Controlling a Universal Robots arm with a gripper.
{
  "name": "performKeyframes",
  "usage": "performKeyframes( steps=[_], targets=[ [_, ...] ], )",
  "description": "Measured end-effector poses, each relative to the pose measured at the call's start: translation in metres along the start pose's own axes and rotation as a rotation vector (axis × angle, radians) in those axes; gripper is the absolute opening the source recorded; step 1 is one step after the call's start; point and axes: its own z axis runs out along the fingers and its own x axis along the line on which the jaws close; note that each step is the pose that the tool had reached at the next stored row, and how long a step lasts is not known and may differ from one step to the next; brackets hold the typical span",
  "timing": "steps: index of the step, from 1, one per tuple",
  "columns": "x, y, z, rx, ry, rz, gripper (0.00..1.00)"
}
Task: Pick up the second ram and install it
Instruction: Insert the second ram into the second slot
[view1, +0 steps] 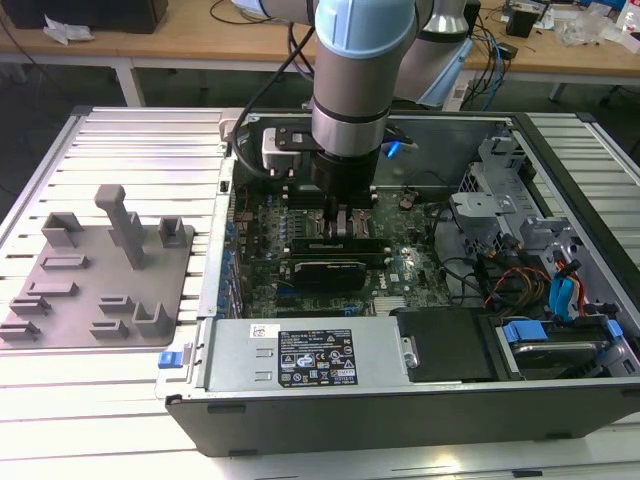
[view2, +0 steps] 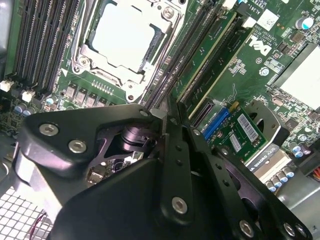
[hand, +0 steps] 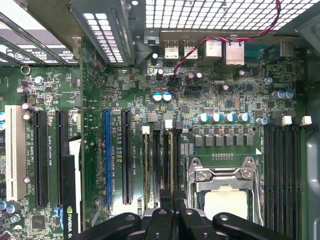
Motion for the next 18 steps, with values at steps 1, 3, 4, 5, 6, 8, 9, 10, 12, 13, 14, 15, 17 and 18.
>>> performKeyframes(
  steps=[1,3,4,5,6,8,9,10,12,13,14,15,17,18],
  targets=[
    [0.0001,0.0,-0.0001,-0.0001,0.0002,-0.001,0.09],
    [0.0002,0.0,0.0,-0.0002,0.0002,-0.004,0.09],
    [0.0002,-0.0002,0.0,-0.0003,0.0002,-0.004,0.09],
    [0.0002,-0.0009,-0.0001,-0.0005,0.0003,-0.004,0.09],
    [0.0002,-0.001,-0.0001,-0.0004,0.0003,-0.004,0.09],
    [0.0003,-0.0012,0.0013,-0.0006,0.0005,-0.004,0.09],
    [0.0004,-0.0012,0.0021,-0.0005,0.0005,-0.004,0.09],
    [0.0004,-0.0012,0.0024,-0.0005,0.0005,-0.004,0.09],
    [0.0004,-0.0012,0.0031,-0.0004,0.0004,-0.004,0.09],
    [0.0004,-0.0012,0.0031,-0.0004,0.0005,-0.004,0.09],
    [0.0004,-0.0012,0.0032,-0.0004,0.0004,-0.004,0.09],
    [0.0003,-0.0012,0.0025,-0.0001,-0.0001,-0.004,0.09],
    [0.0002,-0.0013,0.0007,0.0,0.0,-0.004,0.09],
    [0.0002,-0.0013,0.0006,0.0,-0.0002,-0.004,0.09]
  ],
)
